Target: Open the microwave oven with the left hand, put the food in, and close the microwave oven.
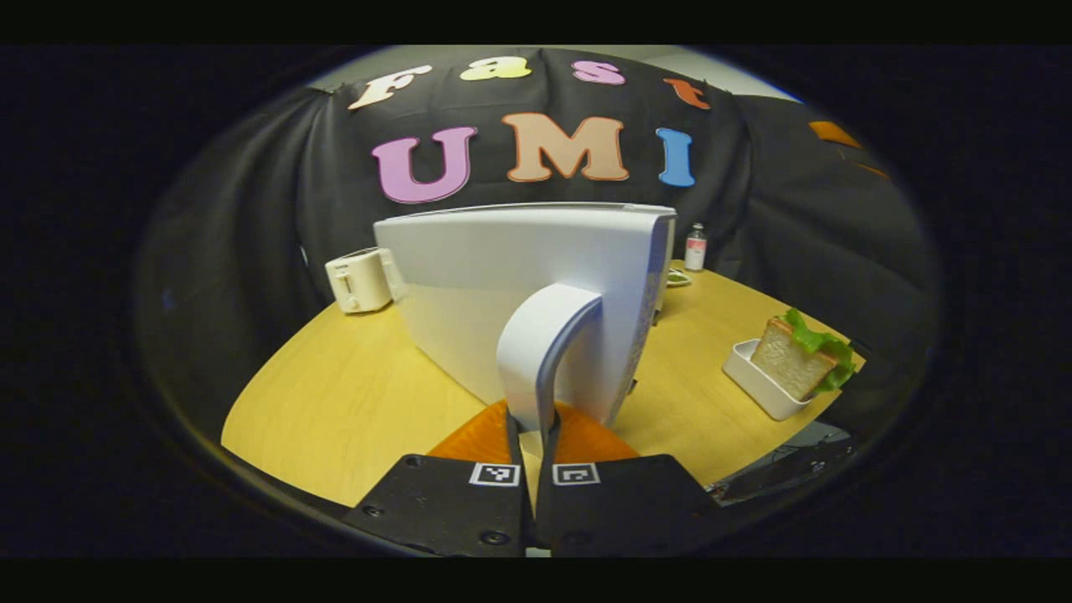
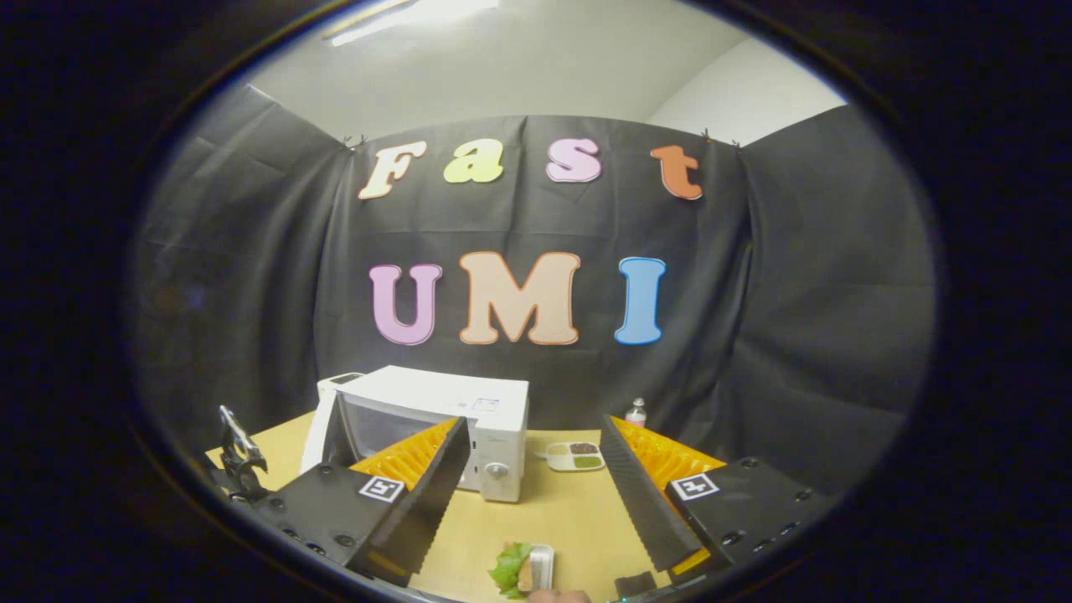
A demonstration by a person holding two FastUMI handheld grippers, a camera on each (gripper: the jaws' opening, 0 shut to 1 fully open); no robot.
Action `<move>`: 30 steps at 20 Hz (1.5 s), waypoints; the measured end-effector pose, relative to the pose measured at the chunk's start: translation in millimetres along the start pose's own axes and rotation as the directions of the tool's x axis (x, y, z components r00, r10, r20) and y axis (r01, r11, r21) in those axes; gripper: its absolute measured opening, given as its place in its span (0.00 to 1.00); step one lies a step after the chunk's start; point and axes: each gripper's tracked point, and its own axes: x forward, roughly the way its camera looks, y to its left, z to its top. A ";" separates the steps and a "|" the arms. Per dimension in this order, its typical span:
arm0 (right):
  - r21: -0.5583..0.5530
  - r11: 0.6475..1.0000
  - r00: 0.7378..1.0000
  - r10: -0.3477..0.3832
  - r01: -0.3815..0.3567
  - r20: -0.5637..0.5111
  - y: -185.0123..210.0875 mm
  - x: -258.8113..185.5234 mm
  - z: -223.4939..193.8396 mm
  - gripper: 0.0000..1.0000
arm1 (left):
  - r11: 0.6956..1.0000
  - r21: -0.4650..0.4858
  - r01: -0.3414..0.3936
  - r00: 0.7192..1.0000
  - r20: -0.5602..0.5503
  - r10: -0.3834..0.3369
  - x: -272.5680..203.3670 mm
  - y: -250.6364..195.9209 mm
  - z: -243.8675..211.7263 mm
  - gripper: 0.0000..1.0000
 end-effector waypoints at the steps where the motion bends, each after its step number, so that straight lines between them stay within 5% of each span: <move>1: 0.005 1.000 1.000 0.012 -0.012 0.003 6.2 1.9 0.4 0.97 | 1.000 -0.005 -0.024 1.000 -0.007 0.024 -4.3 10.3 -4.5 0.00; 6: 0.005 0.997 0.997 0.072 -0.072 -0.004 32.3 8.4 -3.8 0.97 | 0.983 -0.085 -0.163 0.987 -0.022 0.162 -26.4 69.1 -18.4 0.00; 21: -0.016 0.997 0.997 0.075 -0.075 -0.037 36.8 5.4 -17.9 0.96 | 0.982 -0.128 -0.136 0.990 -0.043 0.131 -30.6 73.1 -24.6 0.02; 22: -0.016 0.997 0.996 0.071 -0.072 -0.046 35.7 6.1 -21.8 0.96 | 0.982 -0.134 -0.133 0.991 -0.044 0.128 -29.6 73.6 -24.4 0.07; 26: 0.003 0.998 0.993 0.066 -0.066 -0.094 36.3 8.0 -43.1 0.97 | 0.980 -0.143 -0.140 0.990 -0.053 0.134 -27.6 79.1 -26.6 0.72; 30: -0.016 0.998 0.988 0.065 -0.068 -0.141 35.7 7.9 -70.1 0.97 | 0.977 -0.150 -0.151 0.988 -0.050 0.145 -28.2 83.3 -25.0 0.85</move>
